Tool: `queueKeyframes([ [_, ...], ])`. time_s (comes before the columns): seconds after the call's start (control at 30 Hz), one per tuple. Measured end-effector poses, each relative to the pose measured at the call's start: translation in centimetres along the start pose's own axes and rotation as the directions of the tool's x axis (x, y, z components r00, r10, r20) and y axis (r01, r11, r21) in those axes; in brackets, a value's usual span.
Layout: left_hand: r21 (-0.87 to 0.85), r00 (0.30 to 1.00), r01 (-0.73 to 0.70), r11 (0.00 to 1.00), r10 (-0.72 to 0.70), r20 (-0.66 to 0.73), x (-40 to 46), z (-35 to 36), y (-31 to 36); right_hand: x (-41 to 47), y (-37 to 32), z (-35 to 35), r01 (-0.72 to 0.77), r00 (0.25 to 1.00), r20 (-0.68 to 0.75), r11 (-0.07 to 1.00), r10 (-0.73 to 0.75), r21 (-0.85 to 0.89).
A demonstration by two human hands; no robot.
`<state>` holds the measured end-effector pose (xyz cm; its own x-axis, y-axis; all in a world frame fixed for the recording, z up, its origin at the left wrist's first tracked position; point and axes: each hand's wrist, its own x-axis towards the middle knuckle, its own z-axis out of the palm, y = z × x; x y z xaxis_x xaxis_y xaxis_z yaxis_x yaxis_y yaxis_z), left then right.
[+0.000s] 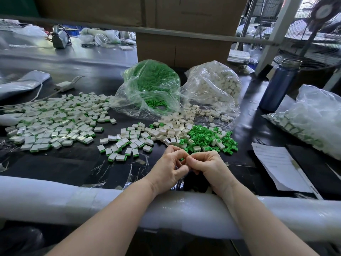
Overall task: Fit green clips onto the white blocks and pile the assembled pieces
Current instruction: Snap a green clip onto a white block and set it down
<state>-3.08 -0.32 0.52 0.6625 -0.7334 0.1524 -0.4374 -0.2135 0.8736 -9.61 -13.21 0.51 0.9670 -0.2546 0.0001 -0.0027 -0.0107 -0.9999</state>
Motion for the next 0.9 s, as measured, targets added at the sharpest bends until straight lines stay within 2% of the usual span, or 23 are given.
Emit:
queueKeyframes([
  [0.17,-0.005,1.000,0.002,1.000,-0.002,-0.024,0.07,-0.02,-0.11,0.05,0.11,0.14,0.030,1.000,-0.004,0.999,-0.030,-0.020],
  [0.27,-0.048,0.999,-0.004,0.999,0.002,-0.053,0.10,-0.19,-0.21,0.12,0.11,0.38,0.054,0.999,0.002,0.994,-0.054,-0.090],
  [0.5,-0.056,0.992,0.025,0.998,-0.031,-0.122,0.20,-0.22,-0.57,0.12,0.38,0.11,0.112,0.980,-0.155,0.989,-0.126,-0.097],
  [0.77,-0.002,0.993,0.054,0.999,-0.054,-0.105,0.24,-0.21,-0.55,0.34,0.66,0.11,0.155,0.951,-0.179,0.889,-0.252,-0.430],
  [0.9,-0.006,0.993,0.064,0.998,-0.064,-0.103,0.29,-0.19,-0.58,0.38,0.64,0.25,0.165,0.952,-0.153,0.865,-0.266,-0.475],
])
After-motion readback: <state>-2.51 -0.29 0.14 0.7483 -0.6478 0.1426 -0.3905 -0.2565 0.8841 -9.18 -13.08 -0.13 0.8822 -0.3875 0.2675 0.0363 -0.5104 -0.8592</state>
